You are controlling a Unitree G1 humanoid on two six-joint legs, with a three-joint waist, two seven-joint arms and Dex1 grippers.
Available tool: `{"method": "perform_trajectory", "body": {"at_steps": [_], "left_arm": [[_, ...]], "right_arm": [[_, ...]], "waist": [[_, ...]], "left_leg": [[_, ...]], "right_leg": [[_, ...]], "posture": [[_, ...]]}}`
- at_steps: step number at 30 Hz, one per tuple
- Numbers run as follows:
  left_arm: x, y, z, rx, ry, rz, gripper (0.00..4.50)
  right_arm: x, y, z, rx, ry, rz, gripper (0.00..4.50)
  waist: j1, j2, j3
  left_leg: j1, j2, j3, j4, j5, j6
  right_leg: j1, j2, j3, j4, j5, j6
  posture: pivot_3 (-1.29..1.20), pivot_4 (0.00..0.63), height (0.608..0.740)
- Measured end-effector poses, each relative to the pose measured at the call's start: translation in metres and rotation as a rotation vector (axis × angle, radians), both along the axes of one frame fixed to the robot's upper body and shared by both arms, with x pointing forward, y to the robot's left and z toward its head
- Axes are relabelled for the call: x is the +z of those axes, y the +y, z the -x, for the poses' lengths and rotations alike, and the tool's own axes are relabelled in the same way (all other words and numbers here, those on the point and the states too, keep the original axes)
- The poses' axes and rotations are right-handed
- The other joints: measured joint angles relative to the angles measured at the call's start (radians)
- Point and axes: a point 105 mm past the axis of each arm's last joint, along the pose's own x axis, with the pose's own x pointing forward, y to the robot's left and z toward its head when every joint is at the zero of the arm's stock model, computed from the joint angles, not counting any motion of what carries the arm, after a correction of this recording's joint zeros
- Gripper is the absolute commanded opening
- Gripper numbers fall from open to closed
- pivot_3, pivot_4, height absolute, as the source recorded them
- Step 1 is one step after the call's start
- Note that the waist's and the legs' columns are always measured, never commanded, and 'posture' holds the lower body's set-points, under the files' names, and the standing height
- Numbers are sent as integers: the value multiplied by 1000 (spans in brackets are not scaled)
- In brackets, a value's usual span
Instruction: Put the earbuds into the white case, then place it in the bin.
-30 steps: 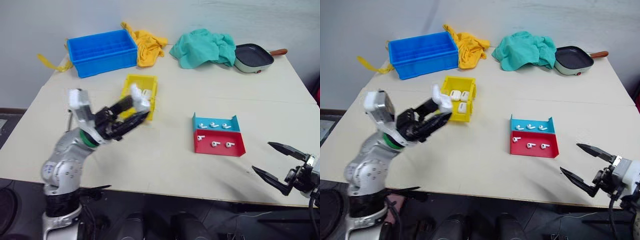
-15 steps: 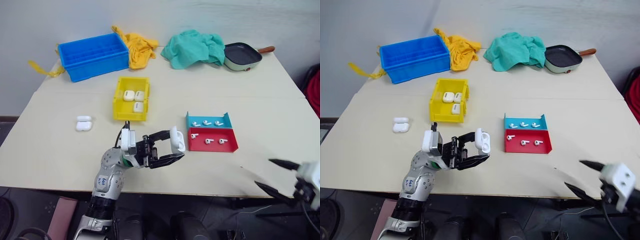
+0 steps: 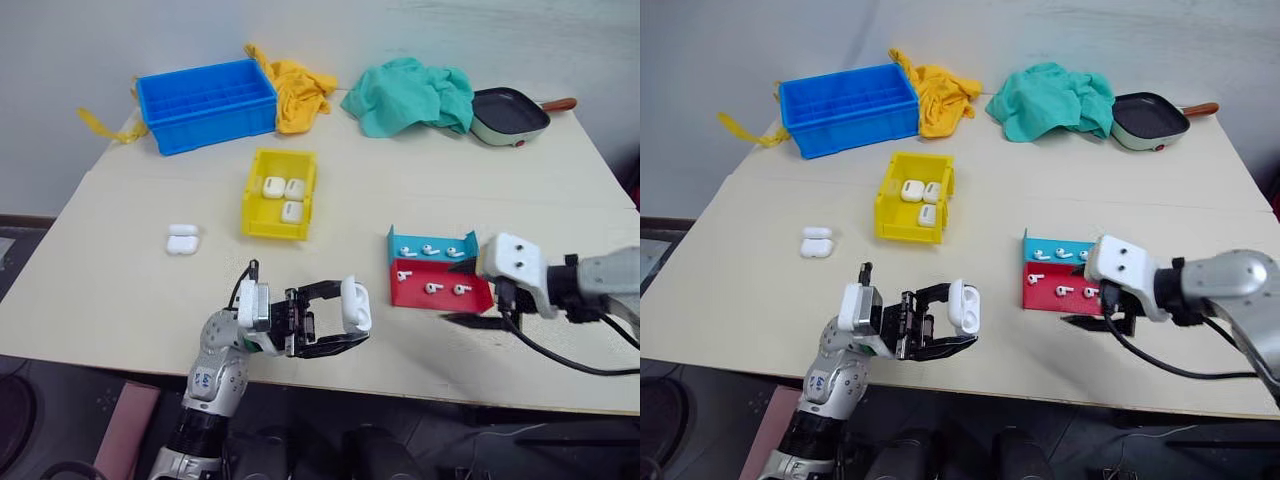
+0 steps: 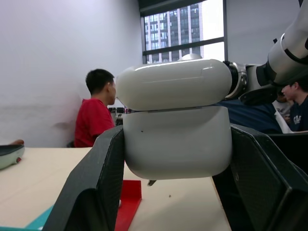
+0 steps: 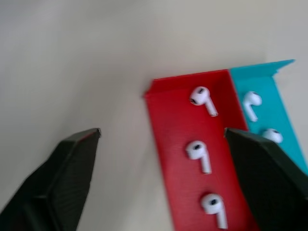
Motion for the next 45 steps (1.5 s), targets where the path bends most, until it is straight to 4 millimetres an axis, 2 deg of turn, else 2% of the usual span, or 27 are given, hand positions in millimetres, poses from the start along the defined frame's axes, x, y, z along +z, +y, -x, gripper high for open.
{"method": "perform_trajectory", "body": {"at_steps": [3,14,26,32,45], "left_arm": [[0,1,-1,14,-6,-1,2781],[-1,-2,-1,28,-32,-25,2781],[-3,0,-3,54,-36,-62,2781],[-2,2,-5,63,-38,-71,2781],[-2,4,-8,79,-39,-84,2781]], "right_arm": [[-7,-6,-10,-20,17,37,1895],[-19,-14,-30,-8,115,156,1895],[-26,-16,-52,20,139,209,1895],[-37,-15,-54,30,182,223,1895],[-36,-21,-59,43,178,266,1895]], "waist": [[-2,0,0],[-26,0,0],[-26,1,1],[-25,1,1],[-25,1,0]], "left_leg": [[0,0,0,-1,0,0],[0,0,0,-1,0,0],[-2,0,0,-1,0,-1],[-3,0,0,-1,2,-3],[-3,0,0,-1,2,-3]], "right_leg": [[-2,0,0,1,0,0],[-3,0,0,4,0,0],[-6,0,0,7,0,0],[-8,0,-1,8,0,0],[-8,0,-1,8,0,0]], "posture": [[0,150,740],[0,150,740],[0,150,740],[0,150,740],[0,150,740]]}}
